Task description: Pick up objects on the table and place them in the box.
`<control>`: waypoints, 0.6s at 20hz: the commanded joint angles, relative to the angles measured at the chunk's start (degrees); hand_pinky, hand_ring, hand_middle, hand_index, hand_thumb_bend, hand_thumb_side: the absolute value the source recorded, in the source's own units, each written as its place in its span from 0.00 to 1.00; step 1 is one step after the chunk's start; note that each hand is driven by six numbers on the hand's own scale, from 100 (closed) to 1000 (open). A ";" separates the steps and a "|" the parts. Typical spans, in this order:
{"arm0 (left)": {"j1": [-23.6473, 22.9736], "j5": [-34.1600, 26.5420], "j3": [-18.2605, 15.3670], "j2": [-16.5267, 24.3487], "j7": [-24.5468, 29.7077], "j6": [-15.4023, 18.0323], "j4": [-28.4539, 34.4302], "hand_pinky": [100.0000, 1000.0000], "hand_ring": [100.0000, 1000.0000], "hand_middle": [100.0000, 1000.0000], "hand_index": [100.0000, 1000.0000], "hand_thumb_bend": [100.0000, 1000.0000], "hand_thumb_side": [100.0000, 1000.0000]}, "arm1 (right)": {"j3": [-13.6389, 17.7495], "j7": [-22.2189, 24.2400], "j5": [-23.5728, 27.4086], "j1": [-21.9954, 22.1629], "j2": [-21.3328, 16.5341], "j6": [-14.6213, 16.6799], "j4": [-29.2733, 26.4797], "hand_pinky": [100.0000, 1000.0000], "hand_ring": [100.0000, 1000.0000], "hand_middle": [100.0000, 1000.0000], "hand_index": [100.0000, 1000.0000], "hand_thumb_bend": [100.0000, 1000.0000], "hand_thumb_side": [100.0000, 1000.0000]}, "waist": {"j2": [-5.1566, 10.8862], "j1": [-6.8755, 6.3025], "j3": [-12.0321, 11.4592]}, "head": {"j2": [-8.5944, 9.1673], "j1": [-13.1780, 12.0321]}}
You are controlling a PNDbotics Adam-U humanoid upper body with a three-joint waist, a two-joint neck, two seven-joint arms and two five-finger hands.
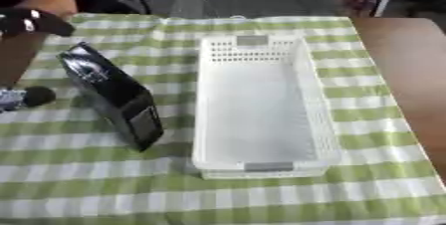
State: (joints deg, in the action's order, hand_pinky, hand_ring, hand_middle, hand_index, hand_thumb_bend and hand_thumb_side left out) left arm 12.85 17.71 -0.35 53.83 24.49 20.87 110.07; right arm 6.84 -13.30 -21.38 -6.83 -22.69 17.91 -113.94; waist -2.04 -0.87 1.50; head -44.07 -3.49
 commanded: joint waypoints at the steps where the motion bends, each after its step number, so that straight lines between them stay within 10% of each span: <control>1: 2.85 2.25 3.30 6.36 1.13 2.65 -1.77 0.86 0.76 0.75 0.86 0.71 0.75 | 0.09 0.34 -0.05 -0.18 -1.11 0.01 -0.66 0.77 0.81 0.78 0.79 0.01 0.56 | 0.66 -0.13 0.13 | -0.05 0.14; 12: 8.24 2.75 7.58 6.31 4.09 5.85 -5.39 0.86 0.76 0.74 0.86 0.74 0.74 | -0.11 0.68 0.17 -0.28 -1.36 0.05 -0.66 0.77 0.81 0.78 0.79 0.01 0.56 | 0.59 -0.27 0.43 | -0.05 0.17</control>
State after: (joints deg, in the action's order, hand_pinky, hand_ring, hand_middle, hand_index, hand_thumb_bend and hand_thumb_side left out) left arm 20.14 20.42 7.34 58.22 28.10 26.46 104.74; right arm 6.63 -12.82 -21.34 -6.82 -22.74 17.90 -113.94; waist -1.94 -1.01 1.86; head -44.08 -3.49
